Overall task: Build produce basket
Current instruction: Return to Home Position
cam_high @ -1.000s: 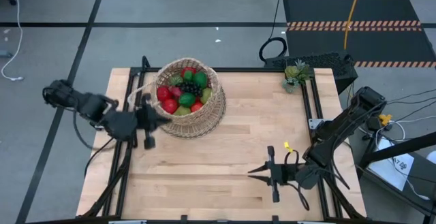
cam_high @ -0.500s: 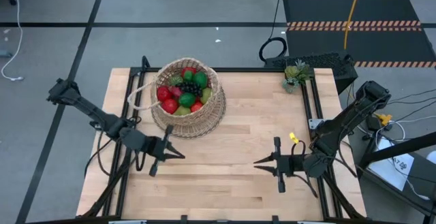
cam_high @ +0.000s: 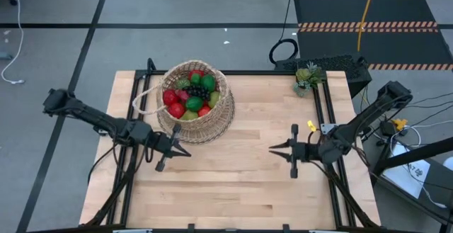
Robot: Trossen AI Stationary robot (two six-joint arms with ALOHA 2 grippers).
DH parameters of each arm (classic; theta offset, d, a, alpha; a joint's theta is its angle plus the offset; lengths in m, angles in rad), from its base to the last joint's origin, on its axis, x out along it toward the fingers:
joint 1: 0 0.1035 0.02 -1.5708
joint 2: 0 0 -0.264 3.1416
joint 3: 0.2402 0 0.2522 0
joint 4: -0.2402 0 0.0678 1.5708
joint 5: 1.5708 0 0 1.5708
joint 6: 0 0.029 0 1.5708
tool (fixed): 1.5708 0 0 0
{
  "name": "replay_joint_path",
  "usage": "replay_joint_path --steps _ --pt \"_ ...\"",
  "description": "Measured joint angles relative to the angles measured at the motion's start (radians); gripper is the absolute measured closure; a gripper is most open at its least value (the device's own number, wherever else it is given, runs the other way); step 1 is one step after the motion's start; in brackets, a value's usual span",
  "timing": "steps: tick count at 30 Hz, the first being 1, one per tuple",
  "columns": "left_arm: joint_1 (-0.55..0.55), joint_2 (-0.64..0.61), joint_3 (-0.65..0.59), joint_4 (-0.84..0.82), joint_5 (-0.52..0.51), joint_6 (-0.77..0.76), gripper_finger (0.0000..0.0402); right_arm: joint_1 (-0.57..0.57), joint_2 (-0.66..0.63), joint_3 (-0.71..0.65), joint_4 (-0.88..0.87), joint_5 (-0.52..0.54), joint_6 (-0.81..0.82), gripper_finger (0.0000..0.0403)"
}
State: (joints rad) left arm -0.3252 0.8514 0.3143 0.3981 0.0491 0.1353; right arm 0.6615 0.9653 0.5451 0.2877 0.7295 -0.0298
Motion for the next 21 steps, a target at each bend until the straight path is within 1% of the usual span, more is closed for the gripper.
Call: replay_joint_path --steps 3,8,13,17,21 --pt "0.028 -0.033 -0.034 -0.001 0.038 -0.02 0.0398 -0.009 -0.047 -0.041 -0.001 0.0 -0.019 0.0362" --pt "0.036 -0.079 -0.083 -0.002 0.04 -0.032 0.0391 -0.014 -0.11 -0.112 0.023 -0.001 -0.039 0.0362" --pt "0.036 -0.128 -0.135 0.002 0.037 -0.051 0.0399 -0.014 -0.158 -0.203 0.151 -0.001 -0.069 0.0362" --pt "0.036 -0.169 -0.178 0.016 0.011 -0.063 0.0393 -0.014 -0.193 -0.27 0.248 -0.001 -0.108 0.0362" --pt "0.036 -0.22 -0.226 0.024 -0.017 -0.065 0.0399 -0.014 -0.222 -0.316 0.305 0.0 -0.13 0.0362"
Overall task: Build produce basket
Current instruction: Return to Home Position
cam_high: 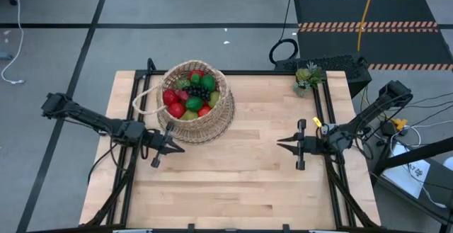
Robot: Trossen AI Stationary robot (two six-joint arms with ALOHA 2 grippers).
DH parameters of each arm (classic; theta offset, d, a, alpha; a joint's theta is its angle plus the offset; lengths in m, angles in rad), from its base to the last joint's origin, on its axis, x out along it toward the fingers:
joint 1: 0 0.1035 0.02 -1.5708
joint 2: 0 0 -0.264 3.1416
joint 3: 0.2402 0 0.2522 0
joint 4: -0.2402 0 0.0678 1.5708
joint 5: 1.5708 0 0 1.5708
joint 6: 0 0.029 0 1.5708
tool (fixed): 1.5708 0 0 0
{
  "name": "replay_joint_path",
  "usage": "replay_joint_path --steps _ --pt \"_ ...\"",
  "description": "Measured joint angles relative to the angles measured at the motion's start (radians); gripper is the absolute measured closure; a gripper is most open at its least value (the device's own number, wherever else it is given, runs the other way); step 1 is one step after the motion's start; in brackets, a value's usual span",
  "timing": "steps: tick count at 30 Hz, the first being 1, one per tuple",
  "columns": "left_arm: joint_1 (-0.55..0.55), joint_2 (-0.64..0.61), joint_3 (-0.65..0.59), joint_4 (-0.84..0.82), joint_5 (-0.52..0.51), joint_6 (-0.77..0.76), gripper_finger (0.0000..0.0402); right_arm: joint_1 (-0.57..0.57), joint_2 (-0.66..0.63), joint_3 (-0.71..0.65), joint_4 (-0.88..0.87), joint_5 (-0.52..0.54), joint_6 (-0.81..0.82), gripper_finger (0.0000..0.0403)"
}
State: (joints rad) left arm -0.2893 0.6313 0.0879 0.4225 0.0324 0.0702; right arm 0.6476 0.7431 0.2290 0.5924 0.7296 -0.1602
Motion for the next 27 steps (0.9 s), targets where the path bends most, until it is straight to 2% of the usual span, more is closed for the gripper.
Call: replay_joint_path --steps 9,23,27 --pt "0.032 -0.128 -0.078 0.001 -0.007 0.003 0.0399 0.0 -0.039 -0.034 -0.006 0.001 -0.021 0.0362" --pt "0.144 -0.247 -0.078 -0.115 0.024 0.026 0.0394 0.0 -0.059 -0.034 -0.03 0.002 -0.037 0.0362" --pt "0.162 -0.284 -0.078 -0.142 0.069 0.03 0.0398 0.0 -0.059 -0.034 -0.041 0.002 -0.033 0.0362"
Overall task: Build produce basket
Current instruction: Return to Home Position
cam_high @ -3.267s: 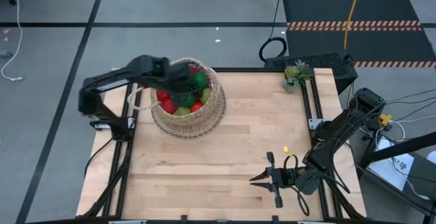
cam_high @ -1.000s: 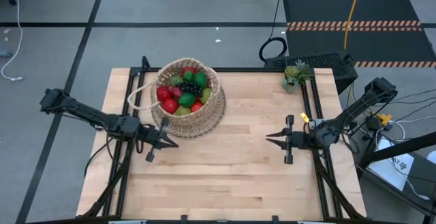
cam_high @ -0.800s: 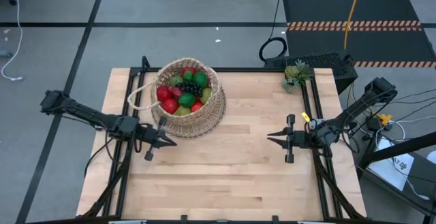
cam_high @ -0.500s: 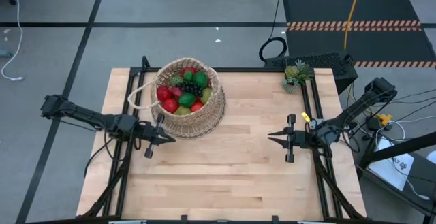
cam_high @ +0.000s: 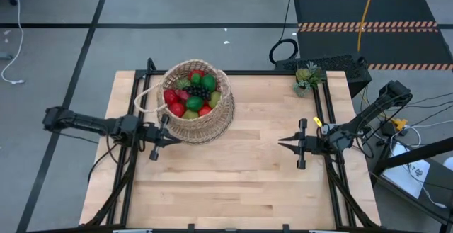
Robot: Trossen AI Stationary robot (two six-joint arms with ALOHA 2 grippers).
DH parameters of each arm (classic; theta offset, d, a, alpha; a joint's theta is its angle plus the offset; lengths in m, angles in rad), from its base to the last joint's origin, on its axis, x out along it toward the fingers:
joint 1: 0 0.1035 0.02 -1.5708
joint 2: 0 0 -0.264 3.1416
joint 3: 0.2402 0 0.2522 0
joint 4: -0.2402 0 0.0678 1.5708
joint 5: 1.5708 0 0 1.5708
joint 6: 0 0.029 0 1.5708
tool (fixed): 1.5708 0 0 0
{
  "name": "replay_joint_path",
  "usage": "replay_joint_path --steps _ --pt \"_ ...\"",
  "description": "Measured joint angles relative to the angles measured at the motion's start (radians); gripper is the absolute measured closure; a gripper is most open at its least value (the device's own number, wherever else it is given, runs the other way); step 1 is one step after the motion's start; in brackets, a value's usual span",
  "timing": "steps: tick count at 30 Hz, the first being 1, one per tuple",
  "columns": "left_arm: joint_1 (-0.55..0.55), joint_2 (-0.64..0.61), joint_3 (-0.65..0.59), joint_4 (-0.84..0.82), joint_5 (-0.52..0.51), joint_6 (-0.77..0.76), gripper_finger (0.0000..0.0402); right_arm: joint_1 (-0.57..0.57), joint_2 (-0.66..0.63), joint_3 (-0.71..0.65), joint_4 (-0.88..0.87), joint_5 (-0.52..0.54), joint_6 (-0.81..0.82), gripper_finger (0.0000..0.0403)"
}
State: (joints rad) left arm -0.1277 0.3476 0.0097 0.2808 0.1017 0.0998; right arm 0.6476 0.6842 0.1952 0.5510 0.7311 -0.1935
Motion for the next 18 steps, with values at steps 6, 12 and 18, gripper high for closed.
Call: replay_joint_path --steps 6,12,18 --pt "0.026 -0.091 0.0 -0.092 0.024 0.003 0.0395 0.0 0.0 0.0 -0.016 0.0 0.024 0.0362" --pt "0.061 -0.195 0.0 -0.181 0.02 0.0 0.0396 0.002 0.0 0.0 -0.016 -0.001 0.025 0.0362" --pt "0.08 -0.255 0.001 -0.25 0.018 -0.005 0.0396 0.002 0.0 0.0 -0.017 0.0 0.025 0.0362"
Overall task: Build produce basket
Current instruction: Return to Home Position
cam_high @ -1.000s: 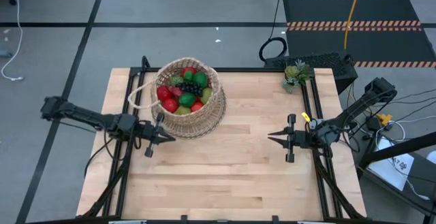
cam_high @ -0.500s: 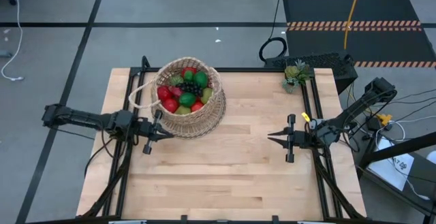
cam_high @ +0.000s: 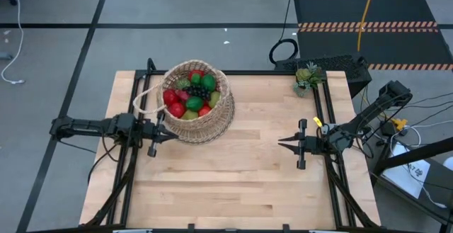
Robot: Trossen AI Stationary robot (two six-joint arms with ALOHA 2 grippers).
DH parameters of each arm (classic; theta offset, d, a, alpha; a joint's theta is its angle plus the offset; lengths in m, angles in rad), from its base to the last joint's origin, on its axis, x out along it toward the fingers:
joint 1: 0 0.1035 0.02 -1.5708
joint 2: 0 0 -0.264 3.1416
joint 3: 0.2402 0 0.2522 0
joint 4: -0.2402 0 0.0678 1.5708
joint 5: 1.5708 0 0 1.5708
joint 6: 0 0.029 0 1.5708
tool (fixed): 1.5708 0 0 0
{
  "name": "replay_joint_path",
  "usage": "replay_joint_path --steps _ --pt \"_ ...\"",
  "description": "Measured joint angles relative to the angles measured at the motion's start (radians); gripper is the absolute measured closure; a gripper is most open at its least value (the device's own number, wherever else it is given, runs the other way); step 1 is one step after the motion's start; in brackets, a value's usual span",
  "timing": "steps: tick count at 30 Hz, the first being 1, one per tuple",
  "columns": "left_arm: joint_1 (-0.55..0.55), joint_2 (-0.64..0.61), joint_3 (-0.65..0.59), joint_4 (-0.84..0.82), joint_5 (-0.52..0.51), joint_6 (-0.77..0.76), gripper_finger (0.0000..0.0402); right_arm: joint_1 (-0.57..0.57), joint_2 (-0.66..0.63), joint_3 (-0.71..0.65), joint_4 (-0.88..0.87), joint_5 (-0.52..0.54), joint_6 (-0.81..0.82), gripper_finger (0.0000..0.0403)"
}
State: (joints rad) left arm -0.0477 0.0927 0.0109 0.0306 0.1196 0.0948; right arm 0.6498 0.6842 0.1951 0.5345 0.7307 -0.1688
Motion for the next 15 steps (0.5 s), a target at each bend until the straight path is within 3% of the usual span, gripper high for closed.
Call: replay_joint_path --steps 6,11,15 --pt "0.006 -0.002 0.0 -0.005 -0.016 0.003 0.0393 0.0 -0.023 0.0 0.023 0.003 0.0 0.0362" --pt "0.006 -0.002 0.0 -0.005 -0.016 0.008 0.0392 0.007 -0.116 -0.002 0.006 0.0 -0.029 0.0363" --pt "0.006 -0.002 0.0 -0.005 -0.017 0.016 0.0392 0.022 -0.199 -0.08 0.064 -0.029 -0.05 0.0372"
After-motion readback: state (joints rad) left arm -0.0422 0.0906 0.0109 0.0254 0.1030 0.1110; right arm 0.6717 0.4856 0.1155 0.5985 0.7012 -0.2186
